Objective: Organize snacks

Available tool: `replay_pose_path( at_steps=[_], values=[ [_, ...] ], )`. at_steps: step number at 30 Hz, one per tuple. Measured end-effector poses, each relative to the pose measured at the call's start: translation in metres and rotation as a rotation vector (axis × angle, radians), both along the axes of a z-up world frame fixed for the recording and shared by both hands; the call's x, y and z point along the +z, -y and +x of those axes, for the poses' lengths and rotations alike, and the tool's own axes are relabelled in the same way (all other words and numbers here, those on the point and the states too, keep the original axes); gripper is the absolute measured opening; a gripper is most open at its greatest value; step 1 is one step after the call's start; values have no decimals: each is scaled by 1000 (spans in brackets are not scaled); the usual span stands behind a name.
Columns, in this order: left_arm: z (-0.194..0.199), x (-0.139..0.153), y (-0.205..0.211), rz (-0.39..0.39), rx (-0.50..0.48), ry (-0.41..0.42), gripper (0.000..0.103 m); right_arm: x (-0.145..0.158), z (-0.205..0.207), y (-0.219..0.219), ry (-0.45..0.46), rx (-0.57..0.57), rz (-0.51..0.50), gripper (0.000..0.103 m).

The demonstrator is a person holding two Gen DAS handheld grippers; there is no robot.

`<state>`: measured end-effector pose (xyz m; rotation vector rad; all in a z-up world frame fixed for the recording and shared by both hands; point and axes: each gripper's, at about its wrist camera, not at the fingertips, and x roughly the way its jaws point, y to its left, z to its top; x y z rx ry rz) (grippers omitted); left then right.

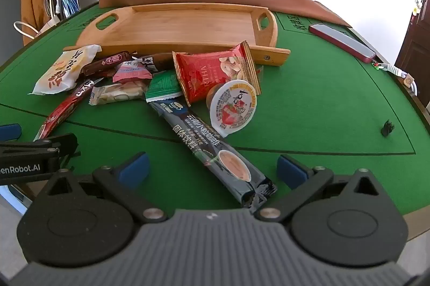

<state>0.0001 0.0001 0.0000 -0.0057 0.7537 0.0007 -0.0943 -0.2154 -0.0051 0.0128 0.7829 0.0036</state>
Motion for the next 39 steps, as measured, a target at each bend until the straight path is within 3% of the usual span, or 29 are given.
replay_pose_path(
  at_steps=[39],
  values=[
    [1, 1, 0, 5, 4, 5, 103, 0, -2, 0, 10, 5, -3, 103]
  ],
)
